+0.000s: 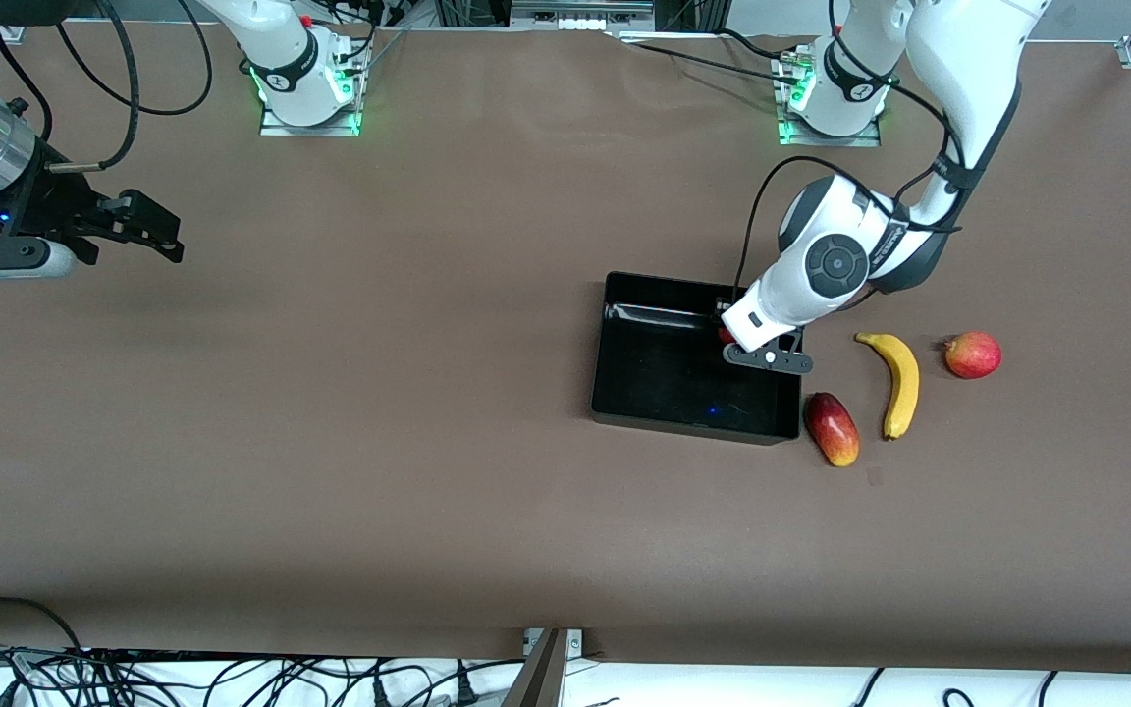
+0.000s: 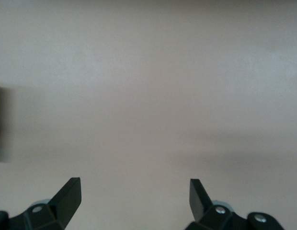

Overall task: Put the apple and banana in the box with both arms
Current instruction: 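Lift the apple and lower it into the black box, then open the left gripper to drop the apple and move toward the banana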

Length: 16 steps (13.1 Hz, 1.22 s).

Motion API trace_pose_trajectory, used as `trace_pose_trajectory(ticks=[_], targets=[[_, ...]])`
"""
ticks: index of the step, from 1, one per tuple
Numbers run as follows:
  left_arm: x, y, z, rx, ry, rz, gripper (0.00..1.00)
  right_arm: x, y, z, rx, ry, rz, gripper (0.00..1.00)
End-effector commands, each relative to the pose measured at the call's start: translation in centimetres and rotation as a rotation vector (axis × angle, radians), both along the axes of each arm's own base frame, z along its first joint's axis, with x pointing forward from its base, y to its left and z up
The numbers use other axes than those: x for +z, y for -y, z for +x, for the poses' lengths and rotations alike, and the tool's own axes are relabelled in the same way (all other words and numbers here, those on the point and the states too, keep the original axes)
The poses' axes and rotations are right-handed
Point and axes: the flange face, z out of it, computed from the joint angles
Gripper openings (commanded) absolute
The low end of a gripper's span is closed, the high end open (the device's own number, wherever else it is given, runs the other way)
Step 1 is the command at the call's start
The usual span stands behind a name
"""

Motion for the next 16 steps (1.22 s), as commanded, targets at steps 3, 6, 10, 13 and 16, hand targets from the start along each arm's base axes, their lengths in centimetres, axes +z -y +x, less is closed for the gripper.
trace_pose_trajectory(ticks=[3, 6, 10, 13, 16], targets=[[-0.1, 1.0, -0.1, 0.021, 0.005, 0.019, 1.00, 0.4, -2.1, -0.1, 0.041, 0.012, -0.010, 1.00], [3.6, 1.2, 1.4, 0.015, -0.008, 0.043, 1.00, 0.1, -1.6, -0.3, 0.031, -0.018, -0.007, 1.00], [13.6, -4.0, 7.3, 0.019, -0.062, 0.204, 1.00, 0.0, -1.6, -0.4, 0.031, -0.026, -0.008, 1.00], [12.3, -13.4, 9.9, 0.012, -0.061, 0.256, 1.00, 0.2, -1.6, -0.3, 0.031, -0.015, -0.008, 1.00], [7.9, -21.8, 11.9, -0.078, -0.035, 0.164, 1.00, 0.2, -1.6, -0.3, 0.031, -0.016, -0.010, 1.00]])
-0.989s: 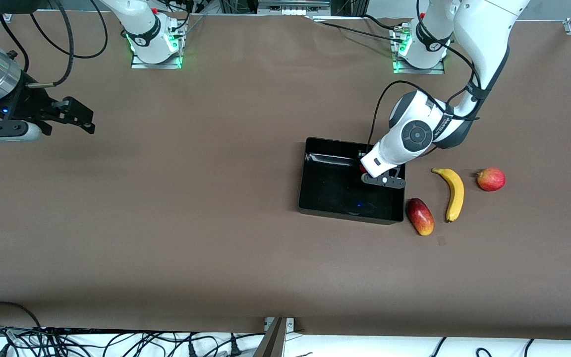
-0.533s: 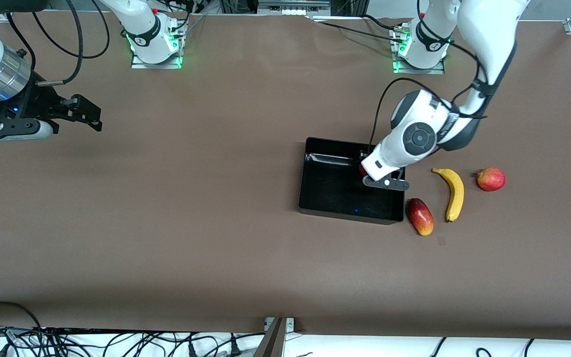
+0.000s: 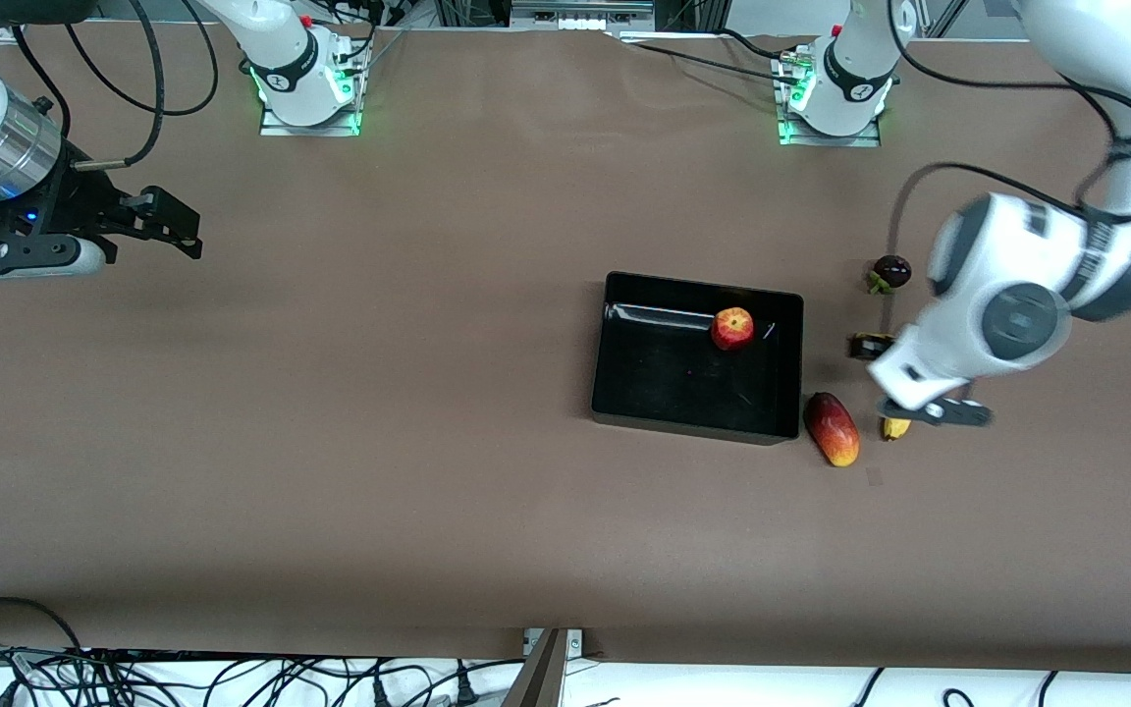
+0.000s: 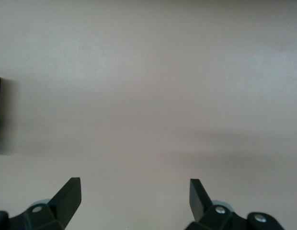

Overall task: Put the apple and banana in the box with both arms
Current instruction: 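Open the left gripper to drop the apple and move toward the banana, then grasp the yellow banana with the left gripper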

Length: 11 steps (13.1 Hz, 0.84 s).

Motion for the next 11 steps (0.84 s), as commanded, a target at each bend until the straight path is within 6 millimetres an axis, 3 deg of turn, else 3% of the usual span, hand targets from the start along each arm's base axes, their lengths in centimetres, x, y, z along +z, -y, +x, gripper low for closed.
trace_pose_trajectory(ticks=[1, 4, 5, 7, 10, 11], targets=[[-4.5, -4.3, 1.0, -0.058, 0.001, -0.055, 1.00, 0.5, 0.0, 0.0, 0.002, 0.002, -0.007, 1.00], [-9.5, -6.3, -0.4, -0.074, -0.007, -0.073, 1.00, 0.4, 0.0, 0.0, 0.002, -0.001, -0.007, 1.00], [-11.2, -6.4, -1.4, -0.081, 0.013, -0.083, 0.89, 0.4, 0.0, 0.0, 0.002, -0.002, -0.007, 1.00], [-13.5, -6.3, -2.8, -0.089, 0.070, -0.111, 0.54, 0.4, 0.0, 0.0, 0.002, 0.001, -0.007, 1.00], [-13.7, -6.4, -2.9, -0.178, 0.079, -0.049, 0.06, 0.5, 0.0, 0.1, 0.001, 0.005, -0.006, 1.00], [-13.8, -6.5, -2.9, -0.182, 0.078, -0.046, 0.00, 0.5, 0.0, 0.1, 0.001, 0.008, -0.006, 1.00]])
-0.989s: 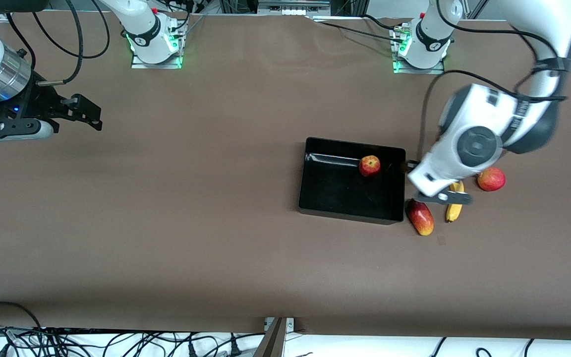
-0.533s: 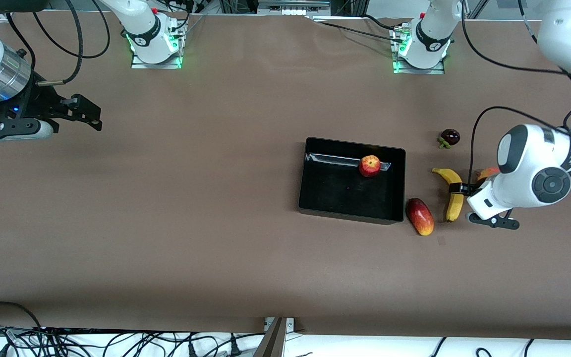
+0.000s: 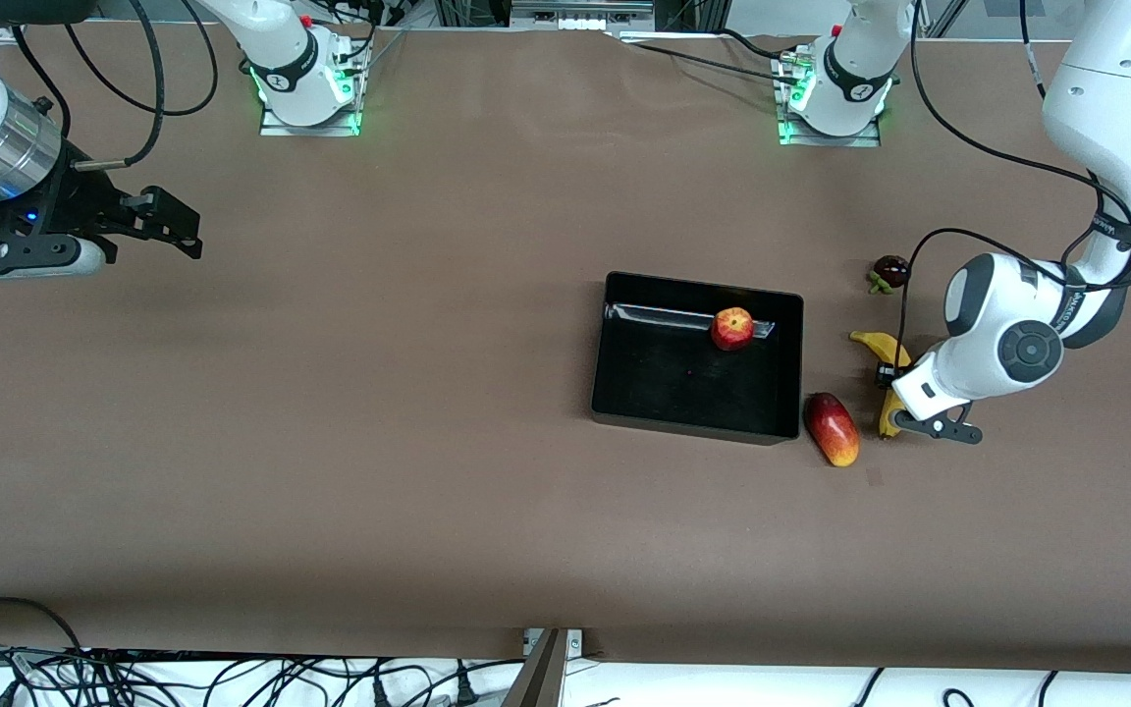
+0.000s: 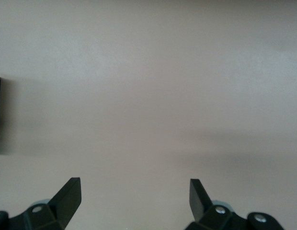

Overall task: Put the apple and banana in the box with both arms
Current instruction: 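Grasp the yellow banana with the left gripper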

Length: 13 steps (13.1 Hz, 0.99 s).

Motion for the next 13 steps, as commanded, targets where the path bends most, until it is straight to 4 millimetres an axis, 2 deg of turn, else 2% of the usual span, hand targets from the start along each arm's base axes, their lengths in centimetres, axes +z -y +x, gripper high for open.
trace_pose_trajectory(ticks=[1, 2, 4, 6, 8, 9, 11, 13], targets=[[1.0, -0.1, -0.2, -0.048, 0.013, 0.028, 0.00, 0.5, 0.0, 0.1, 0.001, 0.008, -0.006, 1.00], [1.6, 0.0, -0.1, -0.048, 0.002, 0.036, 0.00, 0.5, -0.1, 0.1, 0.003, 0.008, -0.006, 1.00], [5.0, 0.1, 0.9, -0.034, -0.015, 0.068, 0.00, 0.5, 0.0, 0.1, 0.001, 0.008, -0.003, 1.00], [9.5, 2.0, 2.1, -0.037, -0.076, 0.090, 0.00, 0.5, 0.0, 0.1, 0.001, 0.006, -0.003, 1.00], [14.6, 5.0, 3.5, -0.006, -0.117, 0.046, 0.00, 0.5, 0.0, 0.1, 0.001, 0.008, -0.001, 1.00], [16.4, 7.0, 3.7, 0.025, -0.128, 0.000, 0.00, 0.5, 0.0, 0.1, 0.001, 0.006, -0.001, 1.00], [17.4, 11.1, 3.4, 0.080, -0.148, -0.069, 0.00, 0.5, 0.0, 0.1, 0.001, 0.006, -0.001, 1.00], [17.9, 17.9, 2.3, 0.060, -0.146, -0.101, 0.00, 0.4, 0.0, 0.1, 0.000, 0.006, 0.000, 1.00]])
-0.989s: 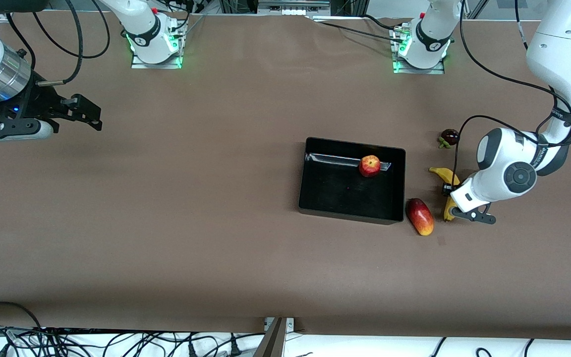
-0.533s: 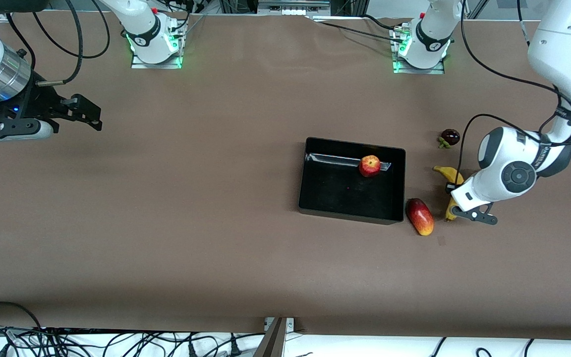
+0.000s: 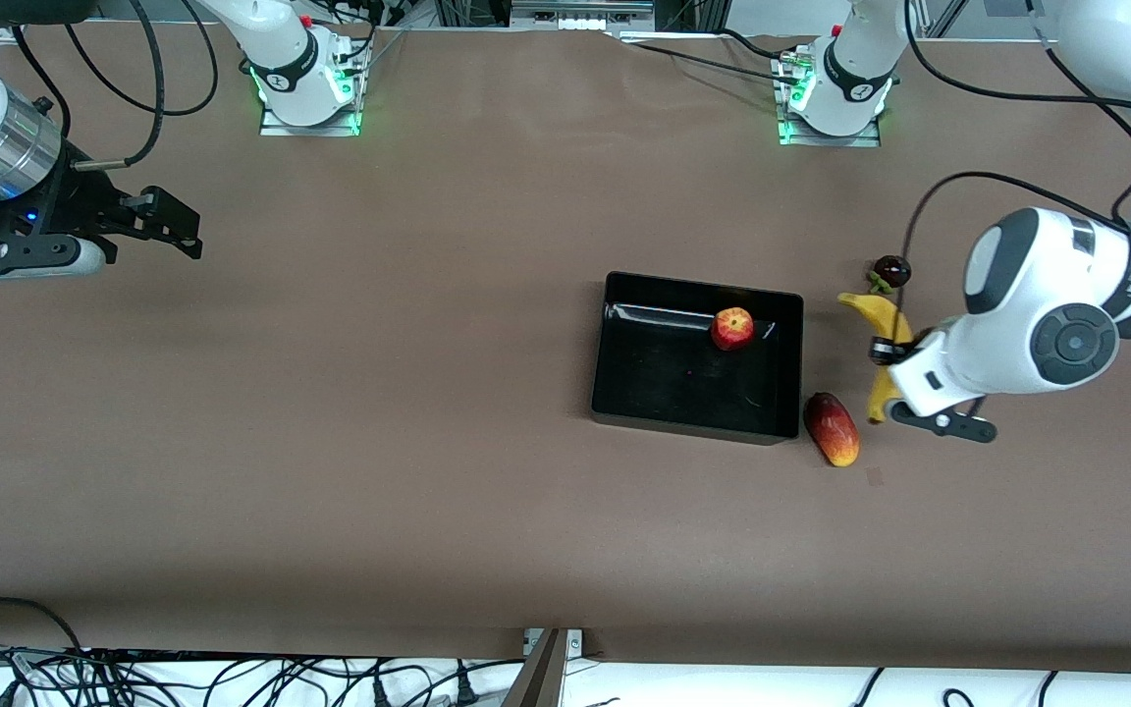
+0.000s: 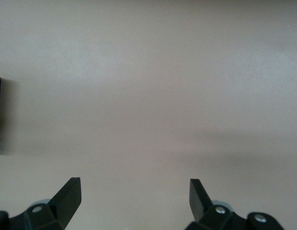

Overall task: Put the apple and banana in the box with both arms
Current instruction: 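Grasp the yellow banana with the left gripper, then carry the banana over the box and lower it inside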

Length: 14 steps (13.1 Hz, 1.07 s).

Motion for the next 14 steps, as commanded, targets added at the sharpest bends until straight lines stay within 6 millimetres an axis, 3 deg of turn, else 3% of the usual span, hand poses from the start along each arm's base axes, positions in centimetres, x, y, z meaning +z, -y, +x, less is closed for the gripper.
trace_pose_trajectory(ticks=[1, 2, 4, 6, 9, 13, 14], targets=[[-0.7, 9.4, -1.5, 0.021, -0.017, -0.015, 0.00, 0.5, 0.1, 0.1, -0.002, 0.007, 0.000, 1.00], [-1.5, 14.0, -2.4, 0.042, 0.014, -0.009, 0.00, 0.5, 0.0, 0.1, 0.000, 0.005, 0.000, 1.00], [-4.4, 20.3, -4.2, 0.084, 0.028, -0.013, 0.00, 0.4, 0.1, 0.1, -0.002, 0.005, 0.000, 1.00], [-7.7, 23.5, -5.1, 0.107, 0.046, -0.016, 0.00, 0.4, 0.1, 0.1, -0.002, 0.005, 0.000, 1.00], [-11.5, 25.0, -6.0, 0.086, 0.055, 0.015, 0.00, 0.4, 0.3, 0.2, -0.005, 0.004, 0.000, 1.00], [-14.0, 24.1, -5.8, 0.097, 0.033, 0.027, 0.00, 0.4, 0.6, 0.2, -0.009, 0.004, -0.001, 1.00], [-14.0, 24.0, -5.7, 0.103, 0.032, 0.027, 0.25, 0.4, 0.6, 0.2, -0.009, 0.004, -0.001, 1.00]])
